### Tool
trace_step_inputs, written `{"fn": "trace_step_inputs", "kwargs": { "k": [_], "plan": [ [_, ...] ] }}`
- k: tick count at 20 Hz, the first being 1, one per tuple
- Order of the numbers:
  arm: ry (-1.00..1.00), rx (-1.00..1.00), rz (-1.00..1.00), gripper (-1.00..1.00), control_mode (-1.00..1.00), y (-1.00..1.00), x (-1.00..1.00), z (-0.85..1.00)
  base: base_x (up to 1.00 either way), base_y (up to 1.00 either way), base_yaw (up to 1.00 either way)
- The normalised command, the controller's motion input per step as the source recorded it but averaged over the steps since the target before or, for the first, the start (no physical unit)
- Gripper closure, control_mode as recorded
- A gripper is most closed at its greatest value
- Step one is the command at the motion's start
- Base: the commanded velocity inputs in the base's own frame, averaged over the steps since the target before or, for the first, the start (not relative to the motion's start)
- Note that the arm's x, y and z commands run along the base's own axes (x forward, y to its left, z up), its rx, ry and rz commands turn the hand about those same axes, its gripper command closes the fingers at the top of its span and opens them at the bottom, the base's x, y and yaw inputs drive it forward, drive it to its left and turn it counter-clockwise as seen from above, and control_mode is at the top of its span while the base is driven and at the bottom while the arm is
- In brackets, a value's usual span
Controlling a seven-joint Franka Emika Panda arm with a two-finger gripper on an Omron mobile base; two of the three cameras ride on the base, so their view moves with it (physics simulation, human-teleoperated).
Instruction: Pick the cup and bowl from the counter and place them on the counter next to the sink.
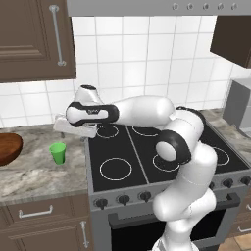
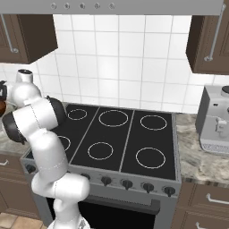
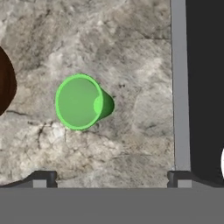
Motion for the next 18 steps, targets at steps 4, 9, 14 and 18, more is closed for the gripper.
{"fn": "trace_step_inputs", "kwargs": {
  "k": [4, 9, 14, 18],
  "plan": [
    [0.04, -0.09, 0.00, -1.00, -1.00, 0.31, 0.05, 0.00, 0.00, 0.00, 0.00],
    [0.00, -0.15, 0.00, -1.00, -1.00, 0.25, 0.25, -0.01, 0.00, 0.00, 0.00],
    [0.00, -0.10, 0.00, -1.00, -1.00, 0.26, 0.16, 0.00, 0.00, 0.00, 0.00],
    [0.00, 0.00, 0.00, -1.00, -1.00, 0.06, 0.15, -0.16, 0.00, 0.00, 0.00]
  ]
}}
